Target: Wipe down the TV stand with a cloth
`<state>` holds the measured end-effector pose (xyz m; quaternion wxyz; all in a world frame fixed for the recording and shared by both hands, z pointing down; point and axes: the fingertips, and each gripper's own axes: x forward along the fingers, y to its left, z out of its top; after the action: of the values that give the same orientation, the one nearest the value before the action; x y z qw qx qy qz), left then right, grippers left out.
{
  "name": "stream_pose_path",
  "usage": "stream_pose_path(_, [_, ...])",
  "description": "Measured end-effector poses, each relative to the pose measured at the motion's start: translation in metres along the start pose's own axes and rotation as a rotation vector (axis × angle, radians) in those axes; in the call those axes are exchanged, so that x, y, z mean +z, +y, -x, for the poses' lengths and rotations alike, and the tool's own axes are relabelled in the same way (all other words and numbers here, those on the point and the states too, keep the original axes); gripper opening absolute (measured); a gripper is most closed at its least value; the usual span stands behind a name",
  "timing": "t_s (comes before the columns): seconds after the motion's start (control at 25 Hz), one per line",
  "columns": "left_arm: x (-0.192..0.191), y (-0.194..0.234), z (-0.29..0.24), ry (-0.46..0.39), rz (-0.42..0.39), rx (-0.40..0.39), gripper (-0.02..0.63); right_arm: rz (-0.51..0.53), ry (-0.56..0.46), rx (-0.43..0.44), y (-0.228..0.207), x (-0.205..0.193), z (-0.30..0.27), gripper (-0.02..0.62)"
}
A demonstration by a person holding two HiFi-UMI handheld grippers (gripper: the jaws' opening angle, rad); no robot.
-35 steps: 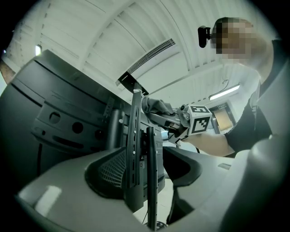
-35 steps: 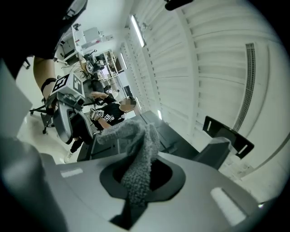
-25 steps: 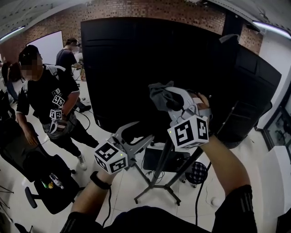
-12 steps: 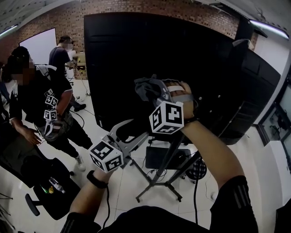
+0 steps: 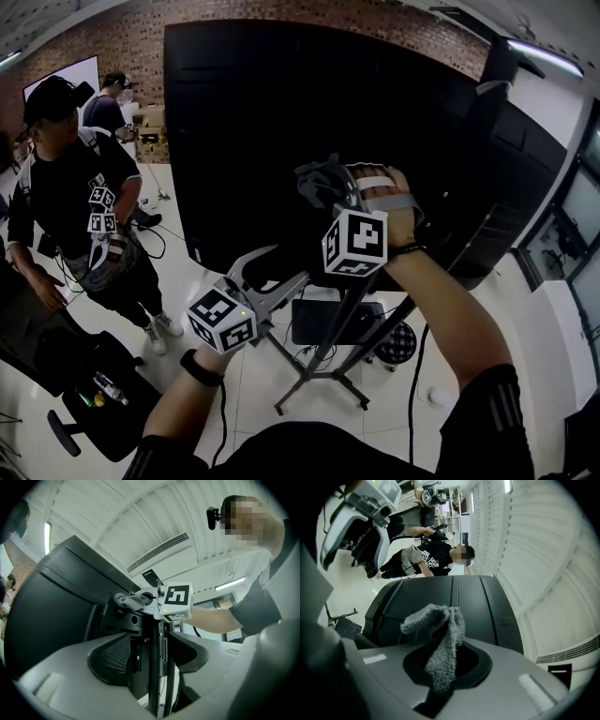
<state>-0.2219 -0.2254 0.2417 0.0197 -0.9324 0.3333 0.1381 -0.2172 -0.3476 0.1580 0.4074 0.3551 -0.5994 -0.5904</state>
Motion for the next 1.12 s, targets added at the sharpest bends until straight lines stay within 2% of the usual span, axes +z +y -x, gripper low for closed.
stream_pose_path(0.28, [-0.01, -0.008, -0.016, -0.004, 0.026, -0.057, 0.276, 0.089, 0.14, 0.012, 0.007, -0.041, 0.014, 0.025])
stream_pose_path(0.52, [-0.009, -0.01, -0.02, -0.01, 0.029, -0.072, 0.276, 0.09, 0.187, 0.022, 0.008, -0.058, 0.019, 0.025])
stream_pose_path(0.64, [-0.01, -0.009, -0.014, -0.01, 0.034, -0.064, 0.276, 0.046, 0.141, 0.015, 0.007, -0.048, 0.025, 0.025])
stream_pose_path(0.76, [-0.008, -0.004, -0.006, -0.008, 0.035, -0.045, 0.276, -0.008, 0.056, 0.021, 0.009, -0.02, 0.03, 0.025])
stream_pose_path(0.92, [-0.007, 0.002, 0.005, -0.003, 0.031, -0.015, 0.276, 0.008, -0.018, 0.044, 0.026, 0.016, 0.022, 0.025])
stream_pose_path(1.12, [-0.008, 0.006, 0.021, 0.003, 0.03, 0.017, 0.276, -0.012, -0.044, 0.077, 0.039, 0.047, 0.006, 0.025])
